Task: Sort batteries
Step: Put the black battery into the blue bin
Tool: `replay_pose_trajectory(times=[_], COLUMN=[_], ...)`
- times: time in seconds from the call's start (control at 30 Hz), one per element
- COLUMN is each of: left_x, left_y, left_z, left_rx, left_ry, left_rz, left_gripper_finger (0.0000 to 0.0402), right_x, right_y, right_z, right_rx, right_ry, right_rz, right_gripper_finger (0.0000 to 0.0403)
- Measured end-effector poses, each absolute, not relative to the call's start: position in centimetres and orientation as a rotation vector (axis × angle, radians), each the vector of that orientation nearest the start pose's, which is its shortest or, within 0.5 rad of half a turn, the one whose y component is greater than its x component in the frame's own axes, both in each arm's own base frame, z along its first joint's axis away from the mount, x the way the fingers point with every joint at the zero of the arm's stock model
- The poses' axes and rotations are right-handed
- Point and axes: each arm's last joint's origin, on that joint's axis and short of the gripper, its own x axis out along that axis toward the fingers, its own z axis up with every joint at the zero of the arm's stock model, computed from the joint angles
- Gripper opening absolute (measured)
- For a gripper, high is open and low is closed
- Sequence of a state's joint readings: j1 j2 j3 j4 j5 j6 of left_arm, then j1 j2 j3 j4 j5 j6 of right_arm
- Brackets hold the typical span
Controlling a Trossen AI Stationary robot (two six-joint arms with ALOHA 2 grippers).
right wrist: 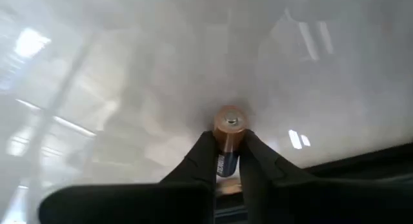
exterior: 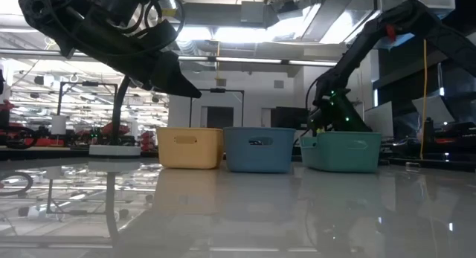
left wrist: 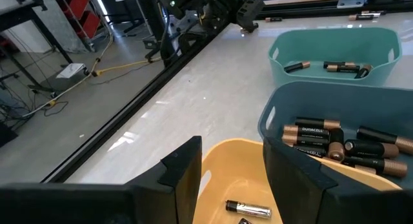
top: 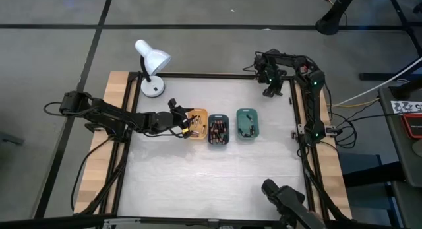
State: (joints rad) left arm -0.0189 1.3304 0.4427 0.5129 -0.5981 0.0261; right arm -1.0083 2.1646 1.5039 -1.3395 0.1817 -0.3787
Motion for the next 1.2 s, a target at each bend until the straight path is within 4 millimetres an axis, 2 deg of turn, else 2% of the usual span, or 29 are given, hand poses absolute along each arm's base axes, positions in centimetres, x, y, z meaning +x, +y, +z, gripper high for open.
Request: replay_pose_trajectory(times=[0.17,0.33,0.5,0.67,0.8,0.9,1.07,1.2], left_x=[24.4,24.4,24.4,24.4,24.5,24.5,24.6,24.6], left_y=[1.2,1.2,1.2,1.2,1.2,1.2,1.1,1.1], left_z=[17.4,17.4,17.4,17.5,17.6,17.7,17.9,18.0], left_rx=[0.14,0.141,0.14,0.139,0.134,0.129,0.122,0.119], left_ry=[0.37,0.37,0.369,0.365,0.35,0.333,0.312,0.309], left_rz=[0.568,0.568,0.568,0.568,0.569,0.569,0.569,0.553], left_gripper_finger=[0.0156,0.0156,0.0156,0.0156,0.0156,0.0156,0.0156,0.0156], right_x=[18.6,19.3,22.0,26.5,30.3,33.0,36.5,38.1], right_y=[-30.0,-28.2,-24.6,-19.4,-14.4,-11.1,-6.8,-4.7], right_z=[16.0,20.3,24.7,27.5,27.9,27.5,25.9,23.8], right_rx=[0.613,0.585,0.489,0.325,0.189,0.072,-0.041,-0.08], right_ry=[1.879,1.728,1.512,1.323,1.23,1.183,1.102,1.128], right_rz=[-0.398,-0.408,-0.315,-0.16,0.012,0.082,0.19,0.242], right_gripper_finger=[0.0048,0.0041,0.0046,0.0045,0.0047,0.0048,0.0049,0.005])
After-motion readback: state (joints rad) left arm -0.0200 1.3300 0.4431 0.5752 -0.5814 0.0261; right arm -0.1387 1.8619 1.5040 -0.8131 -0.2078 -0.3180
